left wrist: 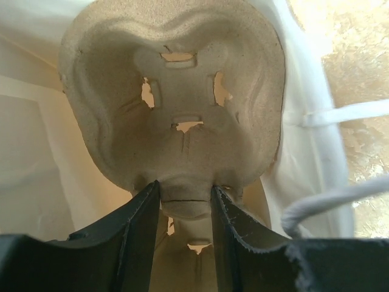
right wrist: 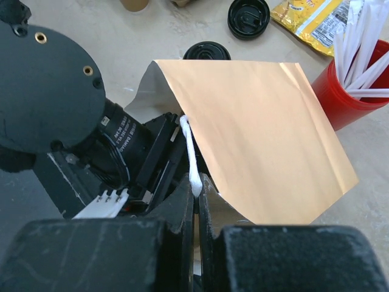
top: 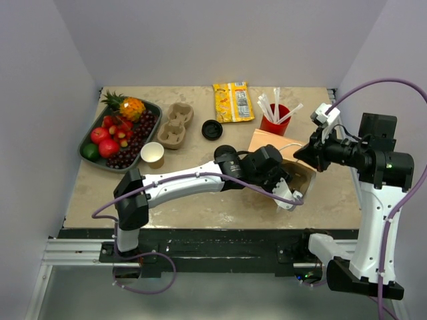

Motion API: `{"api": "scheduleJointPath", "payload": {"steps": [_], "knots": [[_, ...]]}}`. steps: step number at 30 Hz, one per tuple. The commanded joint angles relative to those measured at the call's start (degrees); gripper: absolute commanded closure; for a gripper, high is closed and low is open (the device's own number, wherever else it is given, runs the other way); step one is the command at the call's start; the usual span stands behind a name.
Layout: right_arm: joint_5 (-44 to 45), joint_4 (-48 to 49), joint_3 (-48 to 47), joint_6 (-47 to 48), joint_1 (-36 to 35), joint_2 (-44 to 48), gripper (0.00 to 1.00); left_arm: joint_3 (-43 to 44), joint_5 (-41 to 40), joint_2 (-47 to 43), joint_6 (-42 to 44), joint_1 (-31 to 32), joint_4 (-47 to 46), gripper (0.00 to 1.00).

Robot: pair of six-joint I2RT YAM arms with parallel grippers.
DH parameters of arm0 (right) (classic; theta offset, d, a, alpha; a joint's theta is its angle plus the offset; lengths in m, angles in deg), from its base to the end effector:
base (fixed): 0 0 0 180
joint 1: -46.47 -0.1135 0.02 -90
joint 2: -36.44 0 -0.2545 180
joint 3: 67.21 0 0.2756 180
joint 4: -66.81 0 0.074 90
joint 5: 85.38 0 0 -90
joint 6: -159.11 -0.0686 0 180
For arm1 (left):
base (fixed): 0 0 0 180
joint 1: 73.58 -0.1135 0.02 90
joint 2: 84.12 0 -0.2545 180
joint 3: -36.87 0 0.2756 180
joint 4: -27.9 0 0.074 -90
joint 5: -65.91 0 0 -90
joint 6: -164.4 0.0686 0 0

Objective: Pack the takeout coffee

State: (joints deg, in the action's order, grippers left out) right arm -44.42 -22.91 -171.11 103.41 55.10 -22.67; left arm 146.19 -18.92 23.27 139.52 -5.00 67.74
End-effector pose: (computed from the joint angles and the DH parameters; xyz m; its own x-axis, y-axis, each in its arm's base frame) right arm 0.1750 0.0258 0.4420 -0.3344 -0.3229 -0.8854 -0.7489 0.6614 0.0416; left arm 0.1709 -0.4526 0.2782 0.7702 0.5106 -0.3822 0.6046 -0.3937 0.6925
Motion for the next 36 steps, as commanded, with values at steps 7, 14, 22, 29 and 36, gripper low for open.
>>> {"api": "scheduleJointPath", "payload": {"steps": [7,14,22,29,36], "knots": [[1.04,1.64,0.27,-2.74,-0.36,0.84,1.0,4.59,-9.82,0.54,-4.29,1.12,0.86,1.0],[4.74,8.23,1.86,-9.77,-0.36,0.93,1.0,4.58,-21.59,0.97,-10.19,2.0,-3.63,1.0],[6.41,9.03,1.15,-11.98,-0.36,-0.12,1.0,5.03,-25.82,1.5,-17.13,1.65,-3.19,1.0],[8.25,7.27,-0.6,-10.76,-0.36,-0.3,1.0,0.75,-22.92,-1.92,-20.83,1.56,-5.88,1.0],[10.09,4.9,-1.39,-8.91,-0.36,0.05,1.0,3.53,-18.09,0.97,-20.91,2.0,-6.87,1.0]]}}
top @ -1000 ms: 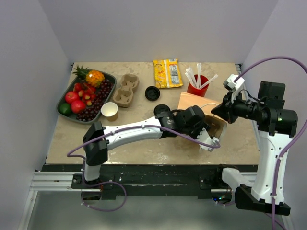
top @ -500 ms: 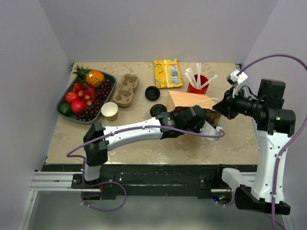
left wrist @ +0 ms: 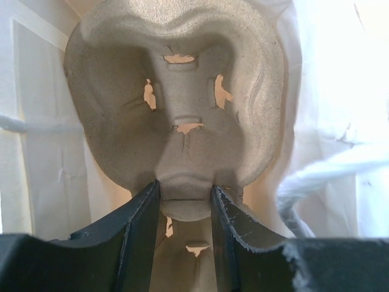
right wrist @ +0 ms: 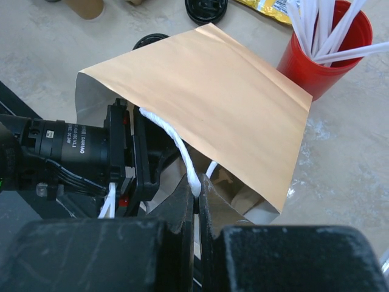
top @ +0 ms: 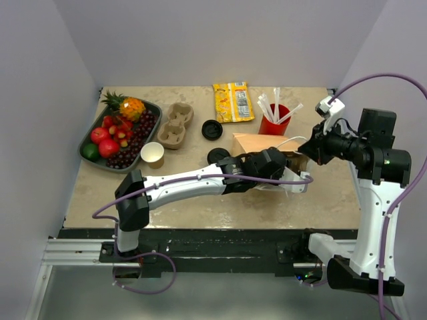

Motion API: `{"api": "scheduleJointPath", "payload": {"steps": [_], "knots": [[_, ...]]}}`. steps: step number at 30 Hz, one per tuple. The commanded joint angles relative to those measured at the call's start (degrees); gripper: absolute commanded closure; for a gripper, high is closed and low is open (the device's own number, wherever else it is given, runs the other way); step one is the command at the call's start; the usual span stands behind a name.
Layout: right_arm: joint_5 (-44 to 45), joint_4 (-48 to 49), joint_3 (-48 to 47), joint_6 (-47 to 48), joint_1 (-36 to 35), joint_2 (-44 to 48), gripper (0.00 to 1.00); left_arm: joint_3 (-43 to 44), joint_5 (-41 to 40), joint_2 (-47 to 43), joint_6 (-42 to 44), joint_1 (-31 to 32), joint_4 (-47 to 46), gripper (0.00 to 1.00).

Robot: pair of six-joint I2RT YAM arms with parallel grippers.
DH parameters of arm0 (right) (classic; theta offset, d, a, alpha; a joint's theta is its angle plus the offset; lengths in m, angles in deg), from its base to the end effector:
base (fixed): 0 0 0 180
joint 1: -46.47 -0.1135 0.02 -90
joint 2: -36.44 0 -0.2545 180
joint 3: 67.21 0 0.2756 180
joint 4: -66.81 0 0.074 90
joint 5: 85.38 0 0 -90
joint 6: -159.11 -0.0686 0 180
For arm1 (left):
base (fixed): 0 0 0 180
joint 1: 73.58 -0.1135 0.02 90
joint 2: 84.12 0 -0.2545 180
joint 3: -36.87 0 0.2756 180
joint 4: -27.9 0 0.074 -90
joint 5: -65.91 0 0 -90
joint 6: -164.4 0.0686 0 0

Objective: Pack the takeout coffee

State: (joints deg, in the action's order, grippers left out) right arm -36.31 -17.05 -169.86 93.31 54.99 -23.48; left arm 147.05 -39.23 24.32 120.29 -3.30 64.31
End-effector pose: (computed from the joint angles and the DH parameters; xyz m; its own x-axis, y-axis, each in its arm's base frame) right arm 0.1942 0.0163 0.4380 -0.4392 -0.2474 -0.8637 -0.6097 0.7881 0.0843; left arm 0.1826 -0.4564 0.2835 0.4668 0.7518 -0.4658 0.7198 -0.0170 0.6939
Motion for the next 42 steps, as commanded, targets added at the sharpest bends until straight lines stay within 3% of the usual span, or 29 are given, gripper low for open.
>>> {"api": "scheduleJointPath", "payload": {"steps": [1,7,14,29,37,42], "knots": [[2.17,-1.48,-3.86,1.72,-0.25,0.95,1.0,3.9,2.83,0.71,-1.68,0.3,-3.97,1.0],[6.11,-5.61,-9.4,4.27,-0.16,0.59,1.0,8.29,5.03,1.42,-2.64,0.56,-6.17,1.0],[10.07,-9.13,-8.53,2.52,-0.25,1.3,1.0,7.34,3.8,1.07,-1.95,0.38,-5.91,1.0],[6.39,-7.38,-10.55,1.72,-0.25,-1.77,1.0,8.31,-7.44,9.06,2.27,0.38,-2.92,1.0],[2.26,-6.23,-9.58,-1.44,-0.25,-1.78,1.0,8.48,-8.68,10.73,3.5,-0.23,-7.74,1.0],[0.23,-8.51,-11.34,-2.41,-0.25,-1.52,1.0,11.46,-8.16,13.45,3.25,-0.85,-4.33,1.0]]}}
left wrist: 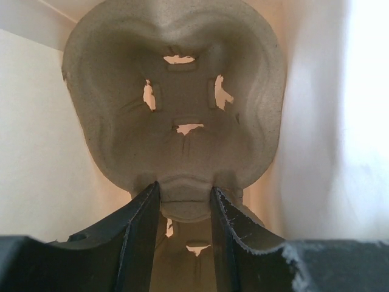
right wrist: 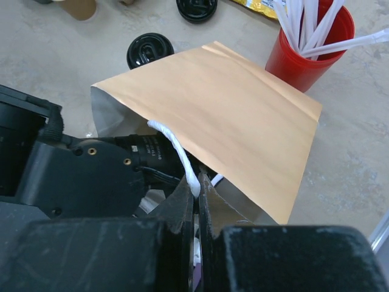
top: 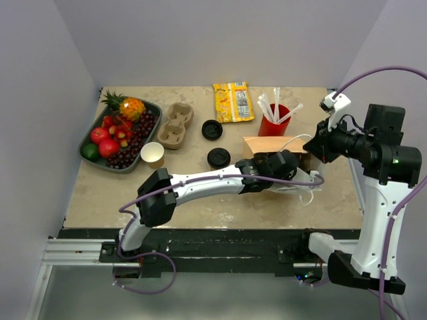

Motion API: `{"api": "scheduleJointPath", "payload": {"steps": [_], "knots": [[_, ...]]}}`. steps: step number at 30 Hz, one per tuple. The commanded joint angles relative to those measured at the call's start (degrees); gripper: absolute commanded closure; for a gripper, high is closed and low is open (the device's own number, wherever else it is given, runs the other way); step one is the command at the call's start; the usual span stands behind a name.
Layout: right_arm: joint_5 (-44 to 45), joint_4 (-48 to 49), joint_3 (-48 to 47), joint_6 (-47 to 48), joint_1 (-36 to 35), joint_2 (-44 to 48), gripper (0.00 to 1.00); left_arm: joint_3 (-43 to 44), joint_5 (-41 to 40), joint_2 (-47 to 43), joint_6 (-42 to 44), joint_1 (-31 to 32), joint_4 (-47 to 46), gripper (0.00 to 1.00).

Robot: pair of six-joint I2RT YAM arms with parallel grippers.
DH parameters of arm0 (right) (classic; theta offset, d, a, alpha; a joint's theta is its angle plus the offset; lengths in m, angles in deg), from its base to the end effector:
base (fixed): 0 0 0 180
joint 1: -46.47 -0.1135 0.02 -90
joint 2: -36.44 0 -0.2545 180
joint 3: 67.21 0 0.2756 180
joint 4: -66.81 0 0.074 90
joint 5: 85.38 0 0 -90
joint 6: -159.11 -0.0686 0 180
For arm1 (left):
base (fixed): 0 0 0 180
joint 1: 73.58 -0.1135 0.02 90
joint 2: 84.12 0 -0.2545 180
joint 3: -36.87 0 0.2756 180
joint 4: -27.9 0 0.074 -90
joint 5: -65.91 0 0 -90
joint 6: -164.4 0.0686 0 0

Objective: Pack the takeout coffee

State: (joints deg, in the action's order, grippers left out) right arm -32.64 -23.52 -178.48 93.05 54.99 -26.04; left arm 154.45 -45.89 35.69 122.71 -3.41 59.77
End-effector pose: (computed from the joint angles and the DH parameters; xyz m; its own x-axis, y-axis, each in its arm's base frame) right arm 0.1844 0.0144 0.4613 -0.4654 -0.2568 -0.8470 -0.5680 0.8206 0.0632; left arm 0.2058 -0.4955 0.2464 0.4478 0.8020 -0.3953 0.6536 0.0081 0.7568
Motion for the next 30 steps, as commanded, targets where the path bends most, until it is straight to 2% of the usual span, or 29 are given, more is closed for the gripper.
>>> {"api": "scheduleJointPath", "payload": {"steps": [1,6,9,15,19,26,30], "knots": [[-3.44,-2.05,-2.64,-2.41,-0.16,1.74,1.0,4.32,-1.05,2.36,-0.23,-0.83,1.79,1.0],[-3.27,-1.79,-0.01,-4.87,-0.16,3.68,1.0,5.02,-2.01,4.9,-1.3,-0.83,1.72,1.0],[-3.26,-2.48,-1.76,-5.57,-0.25,3.42,1.0,5.9,-3.25,5.96,-0.68,-1.35,1.02,1.0],[-4.75,-2.58,-1.94,-5.14,-0.25,1.13,1.0,5.47,0.7,6.49,-1.64,-2.67,-2.23,1.0],[-9.05,-2.66,-0.36,-3.03,-0.25,0.78,1.0,3.97,5.0,6.49,-3.66,-3.55,-4.87,1.0],[-12.83,-2.66,1.22,-1.1,-0.25,0.43,1.0,-4.8,9.23,3.5,-8.93,-4.87,-17.16,1.0],[-13.99,-2.75,0.87,-1.62,-0.34,-0.01,1.0,-2.97,8.97,6.04,-9.64,-4.96,-15.16,1.0]]}}
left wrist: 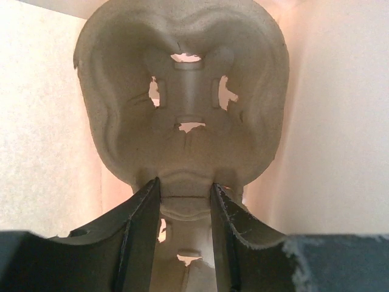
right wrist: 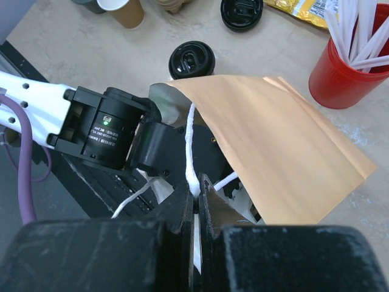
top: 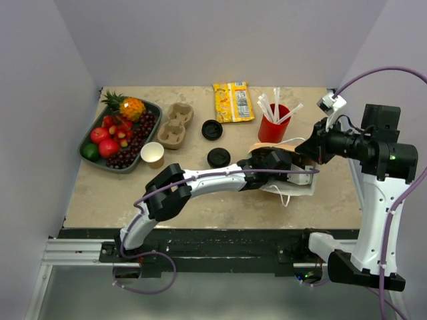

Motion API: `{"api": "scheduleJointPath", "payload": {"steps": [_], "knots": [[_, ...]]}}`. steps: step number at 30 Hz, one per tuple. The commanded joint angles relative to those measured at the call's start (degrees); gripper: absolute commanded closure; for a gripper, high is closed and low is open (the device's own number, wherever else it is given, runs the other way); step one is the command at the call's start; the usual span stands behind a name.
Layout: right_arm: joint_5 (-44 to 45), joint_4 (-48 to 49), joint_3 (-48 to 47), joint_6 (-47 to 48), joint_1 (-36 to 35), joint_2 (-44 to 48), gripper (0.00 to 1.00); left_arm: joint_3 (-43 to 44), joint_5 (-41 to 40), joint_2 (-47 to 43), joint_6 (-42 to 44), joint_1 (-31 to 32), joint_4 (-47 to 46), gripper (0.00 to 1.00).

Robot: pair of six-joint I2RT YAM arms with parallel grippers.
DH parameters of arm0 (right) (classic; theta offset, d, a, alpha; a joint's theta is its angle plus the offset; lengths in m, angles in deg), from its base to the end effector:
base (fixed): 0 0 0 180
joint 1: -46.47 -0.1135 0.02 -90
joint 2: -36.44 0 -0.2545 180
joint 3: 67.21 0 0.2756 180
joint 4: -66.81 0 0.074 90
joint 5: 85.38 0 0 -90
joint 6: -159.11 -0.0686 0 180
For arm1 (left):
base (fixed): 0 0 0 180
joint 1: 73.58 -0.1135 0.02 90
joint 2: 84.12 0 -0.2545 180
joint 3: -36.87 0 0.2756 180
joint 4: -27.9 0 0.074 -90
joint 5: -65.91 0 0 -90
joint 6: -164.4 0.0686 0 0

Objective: Pack the takeout coffee

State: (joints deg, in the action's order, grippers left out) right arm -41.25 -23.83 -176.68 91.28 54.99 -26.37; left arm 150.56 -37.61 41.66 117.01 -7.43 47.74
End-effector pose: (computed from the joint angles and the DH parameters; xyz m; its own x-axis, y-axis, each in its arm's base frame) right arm 0.1858 0.0220 0.4558 -0.4821 -0.1935 -0.8545 -0.6366 0.7474 0.1900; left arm 0.2402 -0.5036 0.1878 0.3903 0.7450 -0.5409 0.7402 0.0954 0.6656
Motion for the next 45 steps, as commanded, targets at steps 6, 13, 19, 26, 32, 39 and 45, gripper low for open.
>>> {"api": "scheduleJointPath", "payload": {"steps": [6,13,19,26,32,39,45], "knots": [[-4.24,-2.27,-1.27,-0.46,-0.34,-0.83,1.0,1.1,0.33,0.09,-3.94,-1.46,-3.05,0.87],[1.56,-1.22,0.4,-1.43,-0.34,-1.27,1.0,0.57,2.79,-3.34,-6.75,-1.99,-2.61,0.57],[2.97,-0.08,2.68,-1.17,-0.34,-0.74,1.0,0.57,2.88,-6.06,-8.16,-1.99,-2.0,0.42],[4.56,0.63,3.83,-0.82,-0.34,0.05,1.0,0.48,3.94,-8.7,-11.14,-2.08,0.47,0.37],[5.96,2.38,6.2,-1.26,-0.34,1.9,1.0,-2.68,9.82,-13.45,-13.69,-2.78,-0.59,0.36],[8.51,4.49,8.83,-2.39,-0.25,3.3,1.0,-6.02,15.71,-16.62,-14.92,-2.96,0.03,0.36],[7.72,4.94,9.45,-2.4,-0.25,3.83,1.0,-4.97,14.4,-14.69,-17.03,-2.96,1.61,0.42]]}}
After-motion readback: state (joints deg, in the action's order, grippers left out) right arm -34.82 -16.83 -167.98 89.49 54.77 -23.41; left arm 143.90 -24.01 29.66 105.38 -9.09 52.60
